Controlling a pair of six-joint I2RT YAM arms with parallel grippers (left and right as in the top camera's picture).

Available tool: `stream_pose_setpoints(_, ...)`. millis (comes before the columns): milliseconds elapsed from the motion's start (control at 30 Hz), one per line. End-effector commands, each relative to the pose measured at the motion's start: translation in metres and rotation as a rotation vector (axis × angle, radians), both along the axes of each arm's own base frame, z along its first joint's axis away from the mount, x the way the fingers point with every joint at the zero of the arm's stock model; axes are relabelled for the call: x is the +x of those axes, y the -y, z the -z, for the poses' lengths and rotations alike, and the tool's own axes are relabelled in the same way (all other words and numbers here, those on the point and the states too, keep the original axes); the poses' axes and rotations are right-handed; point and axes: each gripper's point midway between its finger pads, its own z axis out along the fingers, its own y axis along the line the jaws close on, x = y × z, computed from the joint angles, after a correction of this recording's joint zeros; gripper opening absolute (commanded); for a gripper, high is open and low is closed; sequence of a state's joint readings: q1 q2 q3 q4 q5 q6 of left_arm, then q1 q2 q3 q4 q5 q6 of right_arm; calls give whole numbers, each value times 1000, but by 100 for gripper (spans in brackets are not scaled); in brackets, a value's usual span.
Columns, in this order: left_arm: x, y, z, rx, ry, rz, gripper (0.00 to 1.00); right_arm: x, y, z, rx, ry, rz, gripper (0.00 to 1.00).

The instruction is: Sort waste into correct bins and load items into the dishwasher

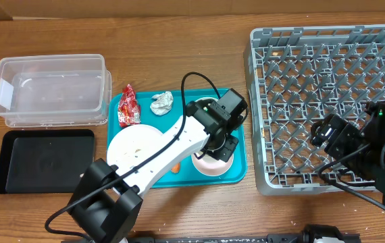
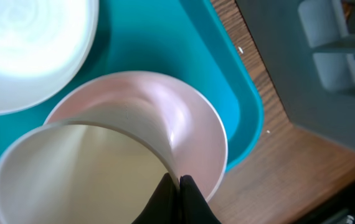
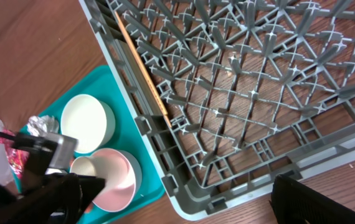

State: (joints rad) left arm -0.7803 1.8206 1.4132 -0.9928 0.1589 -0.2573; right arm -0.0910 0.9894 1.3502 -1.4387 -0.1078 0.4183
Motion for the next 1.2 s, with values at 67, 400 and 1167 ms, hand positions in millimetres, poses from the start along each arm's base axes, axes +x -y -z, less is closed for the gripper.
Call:
stream_pose_setpoints(67,18,13,-89,-182,75,-61,4,-1,0,-8,-14,23,-28,100)
stream_pose_setpoints(400,18,8,-227,-679,103,-4,4,-6,-86,-43,237,232,-598,97)
stream_pose_setpoints(1167,-35,7,-345,-1306,-92,452,4,-6,-136,-128,406,701,-1012,94)
